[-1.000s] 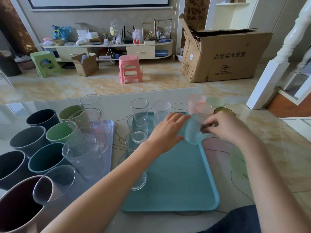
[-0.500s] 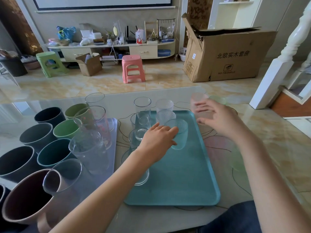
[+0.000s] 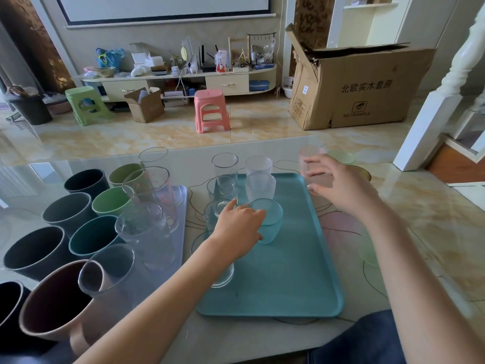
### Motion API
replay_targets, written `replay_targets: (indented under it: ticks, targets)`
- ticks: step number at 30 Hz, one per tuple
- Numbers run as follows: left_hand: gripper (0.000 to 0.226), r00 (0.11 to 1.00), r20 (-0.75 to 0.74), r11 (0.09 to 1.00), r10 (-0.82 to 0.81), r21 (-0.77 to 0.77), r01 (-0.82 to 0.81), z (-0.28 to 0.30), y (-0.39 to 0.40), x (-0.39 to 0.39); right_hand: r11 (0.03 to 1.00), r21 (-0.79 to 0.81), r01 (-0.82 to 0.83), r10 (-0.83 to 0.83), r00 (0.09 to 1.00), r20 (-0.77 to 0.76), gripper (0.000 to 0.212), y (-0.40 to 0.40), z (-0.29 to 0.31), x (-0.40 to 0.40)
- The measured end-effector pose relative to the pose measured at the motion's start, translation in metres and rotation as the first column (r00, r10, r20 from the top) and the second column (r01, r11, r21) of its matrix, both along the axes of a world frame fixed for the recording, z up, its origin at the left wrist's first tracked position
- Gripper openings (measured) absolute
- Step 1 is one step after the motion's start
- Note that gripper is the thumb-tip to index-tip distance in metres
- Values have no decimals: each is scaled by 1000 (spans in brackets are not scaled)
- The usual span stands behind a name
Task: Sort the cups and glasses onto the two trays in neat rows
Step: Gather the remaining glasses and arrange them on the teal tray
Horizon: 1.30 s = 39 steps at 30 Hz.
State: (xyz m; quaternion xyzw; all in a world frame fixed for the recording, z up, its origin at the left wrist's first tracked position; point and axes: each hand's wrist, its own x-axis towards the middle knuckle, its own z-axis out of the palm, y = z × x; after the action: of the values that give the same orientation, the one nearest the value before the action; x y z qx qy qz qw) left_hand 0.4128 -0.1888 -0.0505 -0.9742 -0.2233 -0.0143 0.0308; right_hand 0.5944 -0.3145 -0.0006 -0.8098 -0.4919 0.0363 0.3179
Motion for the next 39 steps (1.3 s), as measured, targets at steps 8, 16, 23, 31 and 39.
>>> replay_targets:
  ticks: [8,16,23,31,39]
  targets:
    - [38,966,231,898,117,-440,-4,25,18,-17,803,-373,-465,390,883,-261,6,28,-1,-70]
    - [46,939,276,910,206,-407,-80,29,37,-34,751,-318,-579,569,811,-133,27,42,-30,-118]
    - [45,942,269,906,201,-418,-74,27,36,-27,713,-385,-586,548,809,-215,20,39,-24,-118]
    - [46,873,454,910,180,-413,27,39,3,20,1000,30,0,5,987,-161,12,-1,24,-23]
    - [66,863,122,824,-490,-258,504,9,-99,117,858,-366,361,-384,923,12,10,-29,-5,38]
